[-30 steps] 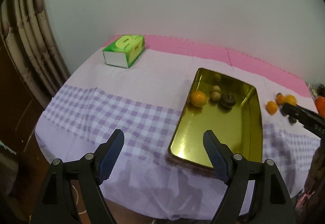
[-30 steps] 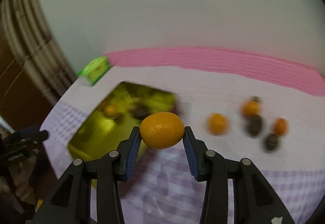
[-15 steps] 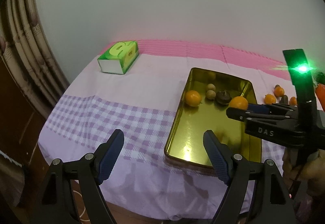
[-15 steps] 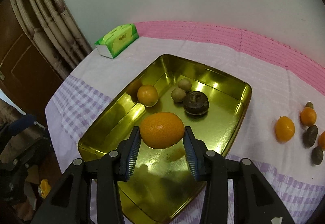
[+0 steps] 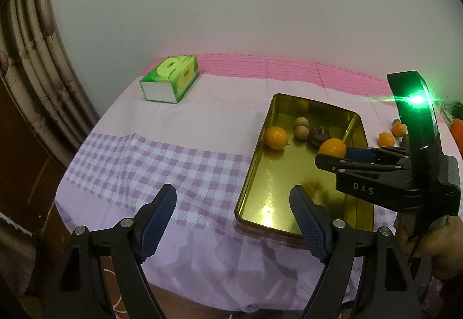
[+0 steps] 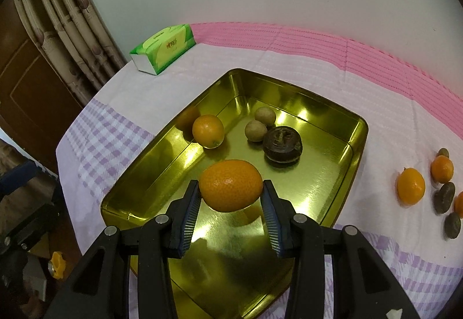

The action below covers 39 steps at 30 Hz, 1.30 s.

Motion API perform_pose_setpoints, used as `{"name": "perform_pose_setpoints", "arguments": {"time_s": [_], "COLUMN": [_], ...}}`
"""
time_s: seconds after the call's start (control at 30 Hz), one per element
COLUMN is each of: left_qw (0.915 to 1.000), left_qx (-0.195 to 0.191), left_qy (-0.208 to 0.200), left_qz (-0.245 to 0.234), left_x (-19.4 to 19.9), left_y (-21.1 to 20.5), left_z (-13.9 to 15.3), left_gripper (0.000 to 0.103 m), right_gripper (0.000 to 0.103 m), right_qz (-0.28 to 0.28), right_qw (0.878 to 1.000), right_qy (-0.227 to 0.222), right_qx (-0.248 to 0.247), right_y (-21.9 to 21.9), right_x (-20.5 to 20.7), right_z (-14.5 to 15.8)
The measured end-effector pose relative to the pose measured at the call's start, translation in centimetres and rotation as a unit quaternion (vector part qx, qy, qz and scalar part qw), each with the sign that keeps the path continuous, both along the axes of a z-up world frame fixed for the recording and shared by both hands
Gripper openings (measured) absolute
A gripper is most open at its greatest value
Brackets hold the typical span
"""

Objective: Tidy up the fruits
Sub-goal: 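Carry the large orange over the tray and open the right gripper, then lift the open right gripper away from the tray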

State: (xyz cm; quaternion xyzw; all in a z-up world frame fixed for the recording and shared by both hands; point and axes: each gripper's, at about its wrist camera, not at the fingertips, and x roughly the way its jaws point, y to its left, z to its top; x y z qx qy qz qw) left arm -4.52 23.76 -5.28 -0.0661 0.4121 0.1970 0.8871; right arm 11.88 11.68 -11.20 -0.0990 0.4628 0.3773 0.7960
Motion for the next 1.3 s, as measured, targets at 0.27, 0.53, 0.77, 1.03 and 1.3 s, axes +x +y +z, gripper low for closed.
{"name": "perform_pose_setpoints", "arguments": {"time_s": [0.27,0.53,0.77,1.03,1.3], "left_qw": [1.0,1.0,1.0,1.0,1.0], "left_qx": [0.0,0.0,0.002,0.002,0.006], "left_qy": [-0.001,-0.001,0.003,0.001,0.002], "left_qz": [0.0,0.003,0.002,0.002,-0.002], "left_x": [0.0,-0.1,-0.2,-0.2,-0.4], "left_y": [0.1,0.3,0.3,0.4,0.2], "left_z": [0.0,0.0,-0.1,0.0,-0.1], "left_gripper": [0.081,0.082,0.082,0.082,0.082], "right_gripper": [0.039,0.04,0.04,0.04,0.04], "right_qz": [-0.005,-0.003,-0.001,0.007,-0.007], "right_qw": [1.0,1.0,1.0,1.0,0.999], "right_qy": [0.003,0.006,0.006,-0.008,-0.016], "right_qx": [-0.009,-0.017,-0.014,-0.007,0.034], "right_y": [0.3,0.9,1.8,3.6,1.1], "right_x": [0.0,0.1,0.1,-0.2,-0.9], "right_z": [-0.7,-1.0,-0.9,-0.1,1.3]}}
